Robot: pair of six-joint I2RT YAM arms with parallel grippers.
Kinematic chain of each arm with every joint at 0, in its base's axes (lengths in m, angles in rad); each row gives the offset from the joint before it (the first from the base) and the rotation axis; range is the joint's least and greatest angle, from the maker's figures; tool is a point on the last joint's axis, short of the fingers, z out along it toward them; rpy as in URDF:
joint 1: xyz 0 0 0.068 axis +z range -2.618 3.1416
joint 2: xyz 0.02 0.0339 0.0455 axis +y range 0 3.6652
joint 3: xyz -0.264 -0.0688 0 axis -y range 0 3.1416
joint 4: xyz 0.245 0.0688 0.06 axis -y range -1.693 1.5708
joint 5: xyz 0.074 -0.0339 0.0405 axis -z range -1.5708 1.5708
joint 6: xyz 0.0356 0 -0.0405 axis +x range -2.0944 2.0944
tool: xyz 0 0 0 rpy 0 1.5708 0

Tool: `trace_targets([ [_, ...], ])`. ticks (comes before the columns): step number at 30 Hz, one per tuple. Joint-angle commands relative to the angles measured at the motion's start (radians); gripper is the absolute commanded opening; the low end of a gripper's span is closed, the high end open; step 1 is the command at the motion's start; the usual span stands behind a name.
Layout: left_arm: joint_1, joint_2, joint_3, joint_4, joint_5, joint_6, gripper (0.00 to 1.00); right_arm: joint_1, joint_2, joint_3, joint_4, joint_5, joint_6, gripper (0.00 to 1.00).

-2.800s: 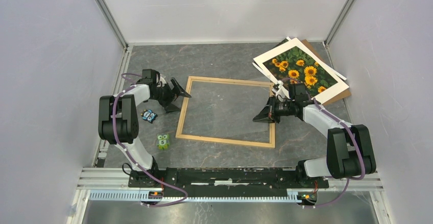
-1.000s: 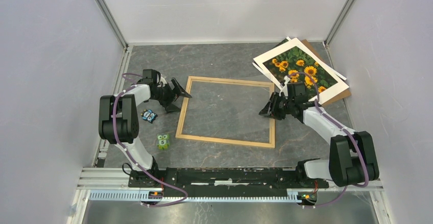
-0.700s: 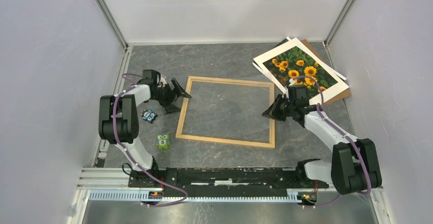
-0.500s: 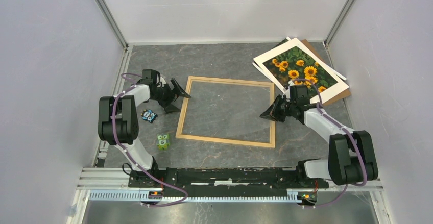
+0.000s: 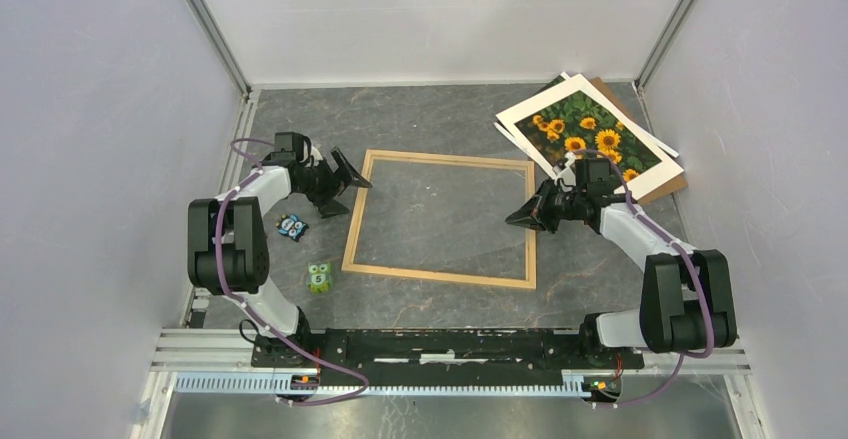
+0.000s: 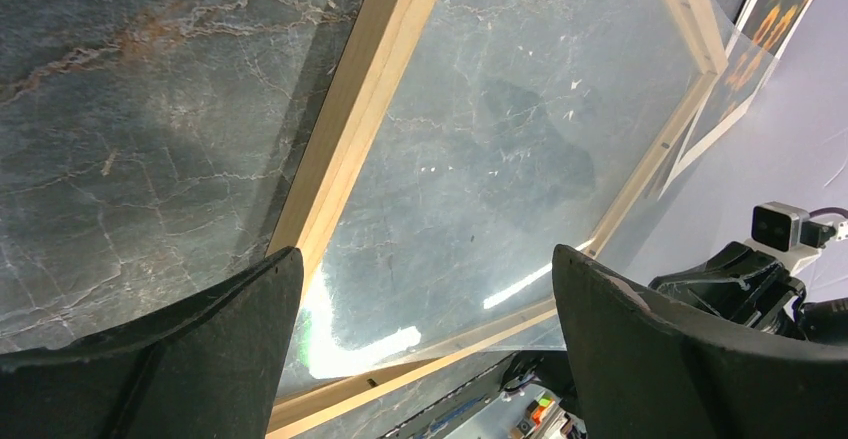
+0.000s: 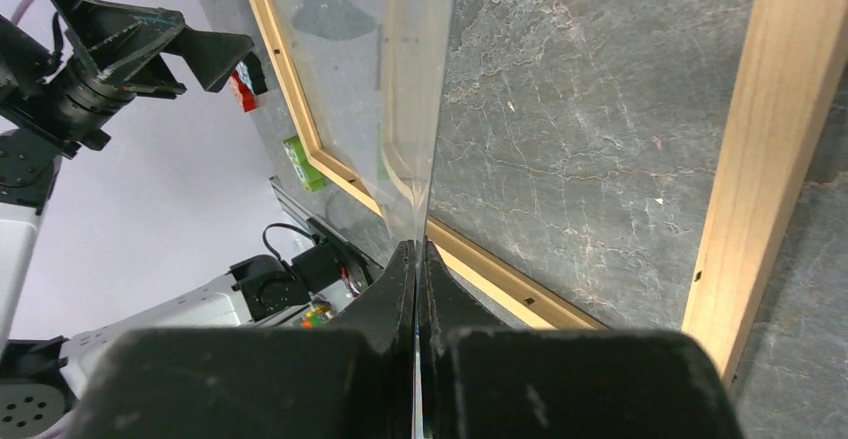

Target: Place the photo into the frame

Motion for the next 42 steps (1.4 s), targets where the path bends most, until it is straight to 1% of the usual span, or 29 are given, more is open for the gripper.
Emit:
trace_targets([
  [1, 0.004, -0.027, 0.02, 0.003, -0.002, 0.018, 1.0, -0.025, 0.006, 0.036, -0.023, -0.075, -0.009, 0.0],
  [8, 0.004, -0.015, 0.02, 0.004, 0.007, 0.017, 1.0, -0.028, 0.017, 0.045, -0.018, -0.133, 0.009, 0.0],
  [18, 0.004, -0.013, 0.02, 0.007, 0.013, 0.017, 1.0, -0.029, -0.019, 0.037, 0.047, -0.187, 0.105, 0.0],
  [23, 0.004, -0.013, 0.02, 0.008, 0.012, 0.017, 1.0, -0.026, -0.034, 0.057, 0.052, -0.202, 0.14, 0.0],
  [28, 0.004, -0.013, 0.018, 0.009, 0.015, 0.016, 1.0, -0.004, -0.043, 0.076, 0.072, -0.215, 0.184, 0.0],
  [34, 0.004, -0.009, 0.017, 0.012, 0.018, 0.015, 1.0, 0.036, -0.044, 0.062, 0.133, -0.252, 0.249, 0.0],
  [37, 0.004, -0.009, 0.017, 0.012, 0.018, 0.013, 1.0, 0.036, -0.033, 0.098, 0.117, -0.235, 0.187, 0.0],
  [39, 0.004, -0.009, 0.014, 0.018, 0.022, 0.011, 1.0, 0.036, -0.007, 0.134, 0.039, -0.204, 0.067, 0.0],
  [40, 0.004, -0.006, 0.014, 0.02, 0.022, 0.01, 1.0, 0.037, 0.003, 0.151, -0.009, -0.177, 0.012, 0.02],
  [42, 0.004, -0.007, 0.013, 0.02, 0.022, 0.01, 1.0, 0.039, 0.013, 0.171, -0.075, -0.11, -0.094, 0.11],
])
